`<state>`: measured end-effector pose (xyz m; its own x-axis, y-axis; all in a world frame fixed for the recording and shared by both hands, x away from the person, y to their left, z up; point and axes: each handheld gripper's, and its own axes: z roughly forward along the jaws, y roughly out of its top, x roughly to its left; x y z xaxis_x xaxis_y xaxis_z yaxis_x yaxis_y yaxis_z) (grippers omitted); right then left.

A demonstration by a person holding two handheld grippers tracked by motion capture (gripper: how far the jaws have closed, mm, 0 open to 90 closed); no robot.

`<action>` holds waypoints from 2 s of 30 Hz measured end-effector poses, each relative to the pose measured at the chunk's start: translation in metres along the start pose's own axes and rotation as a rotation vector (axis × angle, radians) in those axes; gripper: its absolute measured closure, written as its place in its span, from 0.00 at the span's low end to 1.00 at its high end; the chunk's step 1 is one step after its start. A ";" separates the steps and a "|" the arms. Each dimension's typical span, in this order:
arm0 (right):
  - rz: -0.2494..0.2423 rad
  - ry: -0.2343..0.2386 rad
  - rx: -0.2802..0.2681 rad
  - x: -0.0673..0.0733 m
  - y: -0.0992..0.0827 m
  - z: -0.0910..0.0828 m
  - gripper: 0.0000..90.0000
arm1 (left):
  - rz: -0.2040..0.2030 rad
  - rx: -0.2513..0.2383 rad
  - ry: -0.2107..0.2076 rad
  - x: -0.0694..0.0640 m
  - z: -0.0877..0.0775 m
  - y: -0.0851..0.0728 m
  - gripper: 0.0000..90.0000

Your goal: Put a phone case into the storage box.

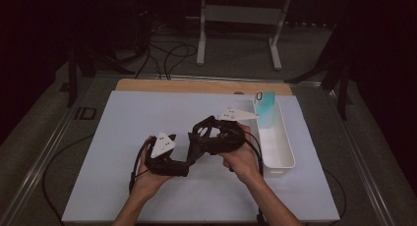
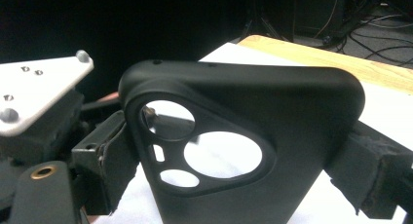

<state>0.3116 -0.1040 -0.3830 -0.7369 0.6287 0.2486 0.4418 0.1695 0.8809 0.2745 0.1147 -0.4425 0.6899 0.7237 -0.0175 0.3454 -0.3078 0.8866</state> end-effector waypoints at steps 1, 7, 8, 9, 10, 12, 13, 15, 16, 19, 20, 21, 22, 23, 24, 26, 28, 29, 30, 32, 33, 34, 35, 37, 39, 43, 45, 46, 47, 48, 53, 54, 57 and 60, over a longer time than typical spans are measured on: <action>0.002 0.003 -0.004 -0.001 0.000 0.000 0.15 | -0.001 -0.002 0.005 0.002 -0.002 -0.001 0.04; -0.003 -0.006 -0.005 -0.003 0.000 -0.003 0.15 | 0.010 -0.023 0.059 0.015 -0.014 -0.008 0.01; -0.004 -0.007 -0.002 -0.003 0.000 -0.003 0.15 | 0.005 -0.028 0.060 0.017 -0.015 -0.010 0.01; -0.006 -0.007 -0.002 -0.003 0.000 -0.003 0.15 | 0.001 -0.033 0.058 0.020 -0.018 -0.012 0.01; -0.007 -0.008 -0.004 -0.003 0.000 -0.002 0.15 | -0.003 -0.037 0.061 0.023 -0.020 -0.014 0.01; -0.009 -0.011 -0.002 -0.003 0.000 -0.002 0.15 | -0.013 -0.042 0.065 0.027 -0.023 -0.019 0.00; -0.010 -0.012 -0.001 -0.003 0.000 -0.002 0.15 | -0.014 -0.043 0.067 0.029 -0.024 -0.022 0.00; -0.008 -0.017 0.000 -0.004 0.000 -0.003 0.15 | -0.009 -0.043 0.078 0.033 -0.027 -0.028 0.00; -0.007 -0.016 -0.001 -0.004 0.000 -0.003 0.15 | -0.013 -0.044 0.082 0.035 -0.029 -0.032 0.00; -0.009 -0.023 -0.003 -0.005 0.000 -0.004 0.15 | -0.026 -0.046 0.102 0.041 -0.034 -0.042 0.00; -0.010 -0.025 -0.003 -0.006 0.000 -0.005 0.15 | -0.026 -0.042 0.107 0.042 -0.035 -0.044 0.00; -0.007 -0.024 -0.007 -0.006 0.001 -0.005 0.15 | -0.028 -0.039 0.113 0.044 -0.037 -0.047 0.00; -0.008 -0.025 -0.009 -0.006 0.001 -0.005 0.15 | -0.029 -0.045 0.116 0.046 -0.038 -0.050 0.00; -0.007 -0.026 -0.009 -0.007 0.001 -0.005 0.15 | -0.029 -0.047 0.123 0.046 -0.039 -0.053 0.00; -0.011 -0.031 -0.008 -0.007 0.002 -0.006 0.15 | -0.030 -0.050 0.128 0.047 -0.040 -0.055 0.00; -0.011 -0.031 -0.011 -0.008 0.002 -0.006 0.15 | -0.031 -0.051 0.140 0.050 -0.043 -0.060 0.00; -0.007 -0.035 -0.010 -0.008 0.003 -0.006 0.15 | -0.028 -0.059 0.160 0.053 -0.044 -0.064 0.00; -0.010 -0.037 -0.010 -0.008 0.003 -0.006 0.15 | -0.035 -0.065 0.163 0.054 -0.045 -0.066 0.00; -0.013 -0.037 -0.017 -0.009 0.004 -0.006 0.15 | -0.040 -0.071 0.162 0.056 -0.046 -0.068 0.00; -0.021 -0.044 -0.014 -0.009 0.005 -0.007 0.15 | -0.042 -0.074 0.166 0.057 -0.047 -0.071 0.00; -0.025 -0.049 -0.014 -0.010 0.006 -0.008 0.15 | -0.045 -0.074 0.169 0.058 -0.047 -0.071 0.00; -0.026 -0.051 -0.019 -0.010 0.007 -0.009 0.15 | -0.049 -0.080 0.169 0.058 -0.047 -0.073 0.00; -0.026 -0.057 -0.020 -0.011 0.007 -0.009 0.15 | -0.050 -0.079 0.174 0.059 -0.047 -0.074 0.00; -0.027 -0.069 -0.014 -0.013 0.009 -0.011 0.15 | -0.058 -0.078 0.172 0.060 -0.046 -0.076 0.00; -0.031 -0.079 -0.017 -0.016 0.010 -0.012 0.15 | -0.060 -0.075 0.179 0.061 -0.046 -0.076 0.00; -0.029 -0.099 -0.018 -0.023 0.014 -0.016 0.15 | -0.065 -0.082 0.182 0.062 -0.047 -0.077 0.00; -0.028 -0.107 -0.021 -0.026 0.016 -0.018 0.15 | -0.065 -0.085 0.185 0.062 -0.047 -0.077 0.00; -0.029 -0.113 -0.017 -0.028 0.018 -0.018 0.15 | -0.066 -0.087 0.188 0.062 -0.048 -0.077 0.00; -0.026 -0.115 -0.017 -0.029 0.019 -0.019 0.15 | -0.065 -0.088 0.185 0.062 -0.048 -0.077 0.00; -0.023 -0.123 -0.015 -0.030 0.020 -0.019 0.15 | -0.066 -0.088 0.188 0.062 -0.048 -0.077 0.00; -0.030 -0.147 -0.008 -0.036 0.026 -0.020 0.15 | -0.070 -0.090 0.195 0.062 -0.049 -0.077 0.00; -0.029 -0.149 -0.009 -0.037 0.027 -0.020 0.15 | -0.071 -0.086 0.194 0.062 -0.048 -0.077 0.00; -0.027 -0.160 -0.011 -0.041 0.031 -0.019 0.15 | -0.059 -0.082 0.196 0.060 -0.047 -0.077 0.00; -0.022 -0.175 -0.010 -0.045 0.034 -0.019 0.15 | -0.056 -0.087 0.195 0.059 -0.047 -0.077 0.00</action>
<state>0.3505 -0.1407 -0.3567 -0.6458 0.7473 0.1563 0.4211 0.1779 0.8894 0.2585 0.2102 -0.4899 0.5325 0.8463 0.0146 0.3176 -0.2158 0.9233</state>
